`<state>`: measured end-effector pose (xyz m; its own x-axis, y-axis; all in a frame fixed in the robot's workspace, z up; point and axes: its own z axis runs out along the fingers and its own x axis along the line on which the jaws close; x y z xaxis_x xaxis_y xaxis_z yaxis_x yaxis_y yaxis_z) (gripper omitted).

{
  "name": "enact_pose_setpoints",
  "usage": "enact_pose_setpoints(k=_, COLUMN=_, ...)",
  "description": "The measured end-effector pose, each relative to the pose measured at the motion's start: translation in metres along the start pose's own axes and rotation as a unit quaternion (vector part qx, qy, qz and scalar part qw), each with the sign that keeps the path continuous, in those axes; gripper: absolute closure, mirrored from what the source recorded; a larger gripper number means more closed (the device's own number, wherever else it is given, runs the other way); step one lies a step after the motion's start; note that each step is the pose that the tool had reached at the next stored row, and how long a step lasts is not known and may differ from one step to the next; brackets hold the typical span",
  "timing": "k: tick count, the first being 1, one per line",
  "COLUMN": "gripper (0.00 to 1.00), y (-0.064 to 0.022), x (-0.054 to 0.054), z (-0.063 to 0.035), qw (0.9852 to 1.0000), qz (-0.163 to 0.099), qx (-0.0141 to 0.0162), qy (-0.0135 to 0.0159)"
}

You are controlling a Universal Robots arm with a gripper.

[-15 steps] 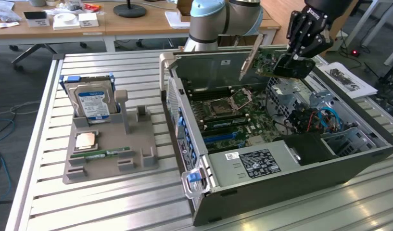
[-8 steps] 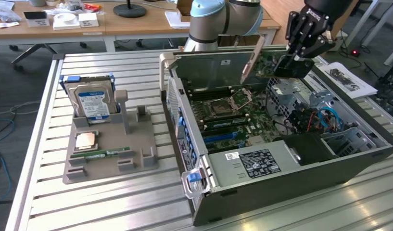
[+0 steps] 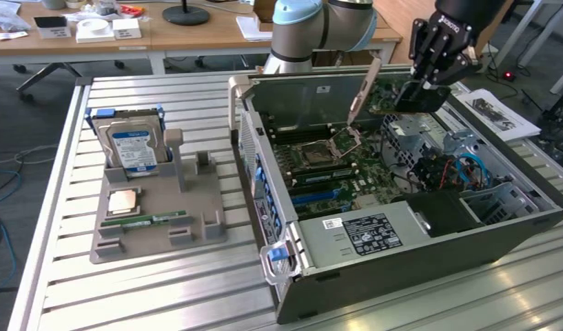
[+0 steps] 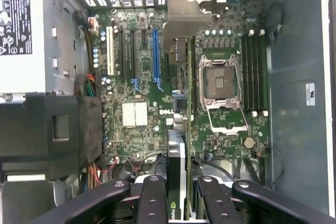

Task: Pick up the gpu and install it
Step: 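Insert the gpu into the slot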

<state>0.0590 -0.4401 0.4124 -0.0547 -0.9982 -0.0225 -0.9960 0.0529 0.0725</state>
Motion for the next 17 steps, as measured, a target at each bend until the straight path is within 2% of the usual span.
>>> enact_pose_setpoints(k=3, gripper=0.73, y=0.0, x=0.0, z=0.0013, qw=0.9999, qz=-0.007, qx=0.0084, qy=0.0)
enact_pose_setpoints(k=5, gripper=0.73, y=0.0002, x=0.0, z=0.0021, qw=0.9998, qz=-0.011, qx=0.0153, qy=0.0)
enact_pose_setpoints(k=6, gripper=0.73, y=0.0004, x=0.0, z=0.0025, qw=0.9998, qz=-0.013, qx=0.018, qy=0.0)
enact_pose_setpoints(k=7, gripper=0.73, y=0.0013, x=0.0, z=0.0027, qw=0.9997, qz=-0.013, qx=0.0195, qy=0.0)
enact_pose_setpoints(k=17, gripper=0.73, y=0.0196, x=0.001, z=0.0052, qw=0.9997, qz=-0.013, qx=0.0211, qy=-0.0001)
